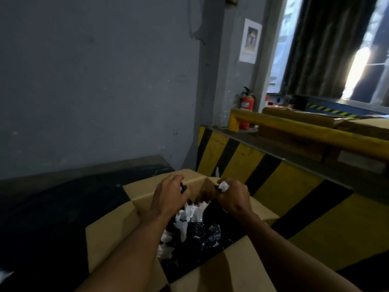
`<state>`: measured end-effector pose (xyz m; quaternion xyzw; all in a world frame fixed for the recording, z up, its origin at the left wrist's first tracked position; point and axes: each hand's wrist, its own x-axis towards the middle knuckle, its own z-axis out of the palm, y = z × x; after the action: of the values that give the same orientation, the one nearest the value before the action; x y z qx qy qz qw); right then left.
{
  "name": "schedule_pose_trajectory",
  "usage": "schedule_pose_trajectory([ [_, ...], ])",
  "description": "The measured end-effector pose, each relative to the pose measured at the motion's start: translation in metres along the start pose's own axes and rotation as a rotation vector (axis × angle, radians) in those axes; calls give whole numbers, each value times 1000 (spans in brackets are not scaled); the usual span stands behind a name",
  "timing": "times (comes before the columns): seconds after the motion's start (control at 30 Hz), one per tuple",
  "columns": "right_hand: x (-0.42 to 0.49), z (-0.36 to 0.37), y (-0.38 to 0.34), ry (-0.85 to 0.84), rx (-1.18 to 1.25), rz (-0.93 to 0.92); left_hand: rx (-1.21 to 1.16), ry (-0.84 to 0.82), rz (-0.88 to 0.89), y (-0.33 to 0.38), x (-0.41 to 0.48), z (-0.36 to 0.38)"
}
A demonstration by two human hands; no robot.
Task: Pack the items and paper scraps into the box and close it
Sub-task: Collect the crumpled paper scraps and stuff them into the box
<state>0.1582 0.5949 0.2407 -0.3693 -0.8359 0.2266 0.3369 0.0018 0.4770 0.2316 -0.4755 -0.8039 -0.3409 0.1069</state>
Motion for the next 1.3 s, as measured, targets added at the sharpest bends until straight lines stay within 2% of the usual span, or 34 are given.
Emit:
schedule_pose_trajectory([
  [0.33,35,12,77,-239,99,-203,107,21,-260,41,-18,46],
  [0.6,50,40,92,-378,260,-270,269,4,-384,40,-31,50],
  [0.8,64,60,81,-417,254,-276,291,49,-408,20,-24,49],
  [1.03,84,87,77,-451,145,-274,469,73,-388,-7,-13,59],
  [1.3,103,106,76,-419,117,-254,424,69,-368,-30,3,71],
])
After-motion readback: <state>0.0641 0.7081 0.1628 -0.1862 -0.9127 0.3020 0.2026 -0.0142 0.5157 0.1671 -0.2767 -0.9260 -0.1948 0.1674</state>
